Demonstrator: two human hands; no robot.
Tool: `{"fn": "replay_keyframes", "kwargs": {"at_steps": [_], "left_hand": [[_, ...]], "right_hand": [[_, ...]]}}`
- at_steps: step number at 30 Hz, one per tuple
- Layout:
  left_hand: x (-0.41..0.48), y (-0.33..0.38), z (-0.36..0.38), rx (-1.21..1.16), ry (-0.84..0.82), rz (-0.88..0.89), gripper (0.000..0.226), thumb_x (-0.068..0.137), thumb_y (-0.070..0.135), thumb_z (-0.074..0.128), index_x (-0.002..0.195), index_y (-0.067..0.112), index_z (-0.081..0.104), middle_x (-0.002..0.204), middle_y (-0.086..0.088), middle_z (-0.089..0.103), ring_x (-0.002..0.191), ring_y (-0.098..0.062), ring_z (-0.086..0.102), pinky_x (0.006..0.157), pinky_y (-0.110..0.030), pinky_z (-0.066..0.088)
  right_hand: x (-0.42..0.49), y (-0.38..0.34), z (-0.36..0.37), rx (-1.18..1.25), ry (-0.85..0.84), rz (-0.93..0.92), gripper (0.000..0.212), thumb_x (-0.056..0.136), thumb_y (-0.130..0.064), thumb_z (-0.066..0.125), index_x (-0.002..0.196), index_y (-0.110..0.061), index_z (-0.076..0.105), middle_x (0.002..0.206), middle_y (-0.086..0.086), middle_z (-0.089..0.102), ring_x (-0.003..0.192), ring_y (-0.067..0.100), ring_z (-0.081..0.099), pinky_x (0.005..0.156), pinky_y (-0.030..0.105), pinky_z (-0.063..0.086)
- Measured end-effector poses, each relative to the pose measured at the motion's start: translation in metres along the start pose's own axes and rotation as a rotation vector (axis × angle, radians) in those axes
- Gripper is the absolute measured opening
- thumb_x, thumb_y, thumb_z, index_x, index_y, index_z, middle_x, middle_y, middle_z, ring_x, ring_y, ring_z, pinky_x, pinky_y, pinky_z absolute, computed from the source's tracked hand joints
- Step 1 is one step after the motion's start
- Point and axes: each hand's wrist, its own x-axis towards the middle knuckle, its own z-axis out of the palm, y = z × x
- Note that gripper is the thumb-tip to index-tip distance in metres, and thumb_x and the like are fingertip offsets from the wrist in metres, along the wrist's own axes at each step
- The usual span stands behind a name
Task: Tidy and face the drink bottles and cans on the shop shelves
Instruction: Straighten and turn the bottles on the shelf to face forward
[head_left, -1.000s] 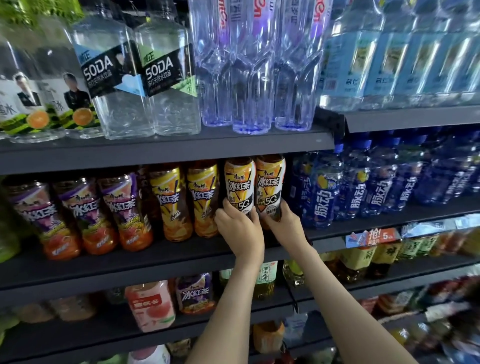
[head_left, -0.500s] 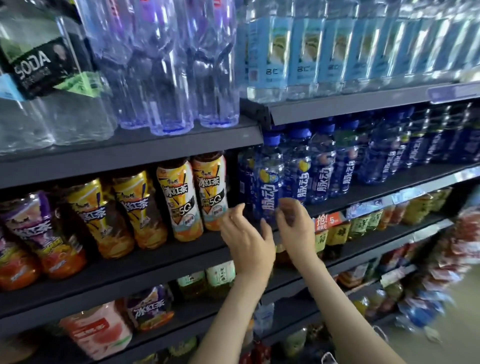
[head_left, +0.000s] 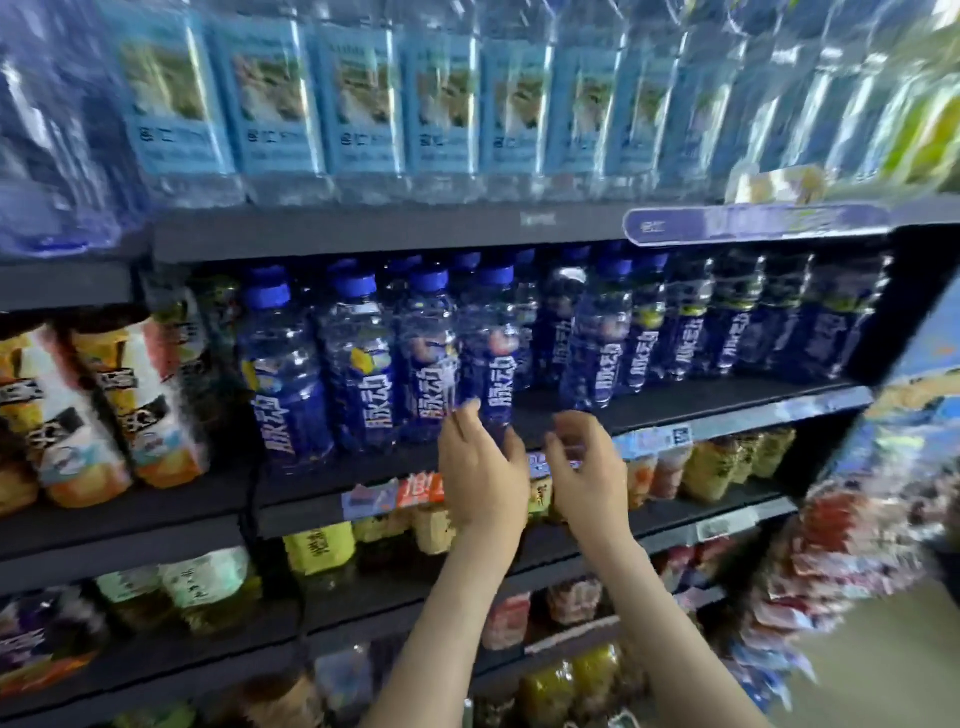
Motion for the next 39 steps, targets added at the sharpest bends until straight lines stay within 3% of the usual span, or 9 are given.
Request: {"fn": "replay_keyframes", "kwargs": {"at_steps": [4, 9, 15, 19, 22, 26, 30, 34, 39], "left_hand": [[-0.011, 0.031, 0.041, 0.013, -0.028, 0.066, 0.04, 0.084, 0.016, 0.065, 0.119, 0.001, 0.051, 0.111, -0.014, 0.055, 0.101, -0.028, 0.054, 0.081, -0.032, 0.046], [-0.025, 0.061, 0.1, 0.021, -0.124, 0.129, 0.04, 0.084, 0.016, 0.065, 0.119, 0.003, 0.052, 0.11, -0.011, 0.056, 0.102, -0.027, 0.055, 0.082, -0.032, 0.047], [-0.085, 0.08, 0.175, -0.156, -0.099, 0.28, 0.023, 0.084, 0.01, 0.061, 0.106, 0.008, 0.054, 0.098, -0.007, 0.057, 0.092, -0.019, 0.053, 0.08, -0.025, 0.044], [-0.121, 0.073, 0.229, -0.14, -0.223, 0.179, 0.024, 0.079, 0.004, 0.066, 0.101, 0.003, 0.057, 0.101, -0.015, 0.06, 0.096, -0.026, 0.057, 0.081, -0.029, 0.046], [-0.139, 0.073, 0.264, -0.057, -0.335, 0.078, 0.026, 0.075, 0.004, 0.071, 0.098, 0.004, 0.059, 0.094, -0.014, 0.062, 0.084, -0.031, 0.063, 0.069, -0.032, 0.049], [-0.16, 0.079, 0.315, 0.016, -0.402, -0.025, 0.031, 0.083, 0.013, 0.066, 0.111, 0.002, 0.058, 0.098, -0.015, 0.064, 0.085, -0.031, 0.064, 0.067, -0.034, 0.05], [-0.178, 0.09, 0.372, 0.004, -0.382, -0.165, 0.05, 0.086, 0.021, 0.065, 0.129, 0.001, 0.047, 0.119, -0.018, 0.058, 0.108, -0.031, 0.058, 0.085, -0.033, 0.047], [-0.183, 0.092, 0.423, -0.054, -0.335, -0.247, 0.072, 0.084, 0.025, 0.068, 0.14, 0.0, 0.032, 0.141, -0.017, 0.042, 0.129, -0.028, 0.042, 0.104, -0.029, 0.035], [-0.172, 0.073, 0.474, -0.156, -0.25, -0.226, 0.081, 0.076, 0.024, 0.077, 0.138, 0.0, 0.032, 0.132, -0.016, 0.049, 0.123, -0.026, 0.048, 0.098, -0.037, 0.045]], "right_hand": [[0.022, 0.042, -0.043, -0.026, 0.028, 0.046, 0.015, 0.093, -0.018, 0.056, 0.108, -0.016, 0.055, 0.101, -0.005, 0.058, 0.093, 0.012, 0.058, 0.077, 0.025, 0.046], [0.048, 0.088, -0.069, -0.057, 0.053, 0.068, 0.018, 0.093, -0.017, 0.056, 0.11, -0.013, 0.057, 0.101, -0.005, 0.059, 0.094, 0.013, 0.058, 0.077, 0.02, 0.042], [0.044, 0.158, -0.105, -0.107, -0.015, 0.11, 0.011, 0.091, -0.014, 0.058, 0.101, -0.018, 0.057, 0.094, -0.008, 0.057, 0.09, 0.015, 0.054, 0.075, 0.022, 0.037], [0.041, 0.221, -0.131, -0.177, 0.009, 0.288, 0.016, 0.09, -0.018, 0.058, 0.105, -0.013, 0.058, 0.096, -0.001, 0.059, 0.092, 0.018, 0.056, 0.069, 0.018, 0.033], [0.043, 0.267, -0.153, -0.181, -0.015, 0.441, 0.024, 0.091, -0.014, 0.056, 0.114, -0.007, 0.056, 0.106, 0.008, 0.06, 0.102, 0.025, 0.056, 0.075, 0.022, 0.034], [0.056, 0.329, -0.187, -0.207, -0.103, 0.503, 0.028, 0.092, -0.017, 0.057, 0.116, -0.005, 0.055, 0.108, 0.008, 0.059, 0.105, 0.027, 0.056, 0.069, 0.019, 0.029], [0.076, 0.388, -0.213, -0.188, -0.144, 0.502, 0.037, 0.091, -0.02, 0.057, 0.123, -0.003, 0.049, 0.12, 0.012, 0.056, 0.11, 0.028, 0.052, 0.072, 0.023, 0.029], [0.09, 0.424, -0.214, -0.084, -0.151, 0.431, 0.043, 0.091, -0.019, 0.059, 0.13, -0.008, 0.045, 0.123, 0.008, 0.054, 0.113, 0.024, 0.052, 0.084, 0.025, 0.037], [0.092, 0.457, -0.192, -0.011, -0.125, 0.337, 0.044, 0.092, -0.018, 0.058, 0.133, -0.009, 0.045, 0.129, 0.005, 0.054, 0.116, 0.019, 0.052, 0.083, 0.016, 0.033]]}}
